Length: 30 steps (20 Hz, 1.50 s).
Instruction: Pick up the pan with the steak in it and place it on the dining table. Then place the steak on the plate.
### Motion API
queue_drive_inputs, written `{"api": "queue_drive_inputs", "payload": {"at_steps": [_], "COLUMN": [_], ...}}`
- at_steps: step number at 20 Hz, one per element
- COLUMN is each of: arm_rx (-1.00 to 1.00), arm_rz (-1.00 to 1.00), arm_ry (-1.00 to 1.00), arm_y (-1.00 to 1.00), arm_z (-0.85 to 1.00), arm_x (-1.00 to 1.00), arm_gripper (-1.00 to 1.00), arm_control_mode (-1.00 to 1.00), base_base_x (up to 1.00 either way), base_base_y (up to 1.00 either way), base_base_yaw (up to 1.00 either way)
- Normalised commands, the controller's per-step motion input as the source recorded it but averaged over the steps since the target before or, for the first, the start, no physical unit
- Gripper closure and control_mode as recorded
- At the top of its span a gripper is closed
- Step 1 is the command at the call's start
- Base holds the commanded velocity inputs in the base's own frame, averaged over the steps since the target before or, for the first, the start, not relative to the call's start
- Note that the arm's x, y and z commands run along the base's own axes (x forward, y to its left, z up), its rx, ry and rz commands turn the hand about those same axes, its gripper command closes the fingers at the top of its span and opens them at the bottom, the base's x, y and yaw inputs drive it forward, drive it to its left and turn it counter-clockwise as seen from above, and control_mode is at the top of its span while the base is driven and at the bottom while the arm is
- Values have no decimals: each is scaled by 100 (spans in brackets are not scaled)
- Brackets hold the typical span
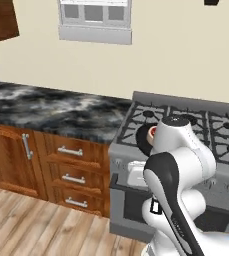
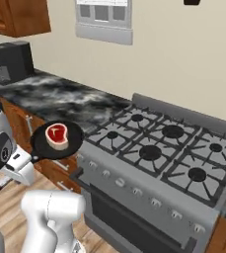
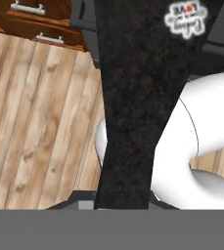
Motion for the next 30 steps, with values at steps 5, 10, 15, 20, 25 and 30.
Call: {"api": "queue_drive_inputs", "payload": {"at_steps": [5,10,15,20,25,30], "arm_rx": [0,0,0,0,0,0], "arm_rz": [0,0,0,0,0,0], "arm_ry": [0,0,0,0,0,0], "arm_y": [0,0,0,0,0,0], "arm_z": [0,0,0,0,0,0], "arm_x": [0,0,0,0,0,0], "arm_gripper": [100,100,100,100,100,100], "arm_control_mode": [100,100,100,100,100,100], "base_base_x": [0,0,0,0,-1,-18], "base_base_y": [0,0,0,0,2,0], "base_base_yaw": [50,50,50,50,48,35]}}
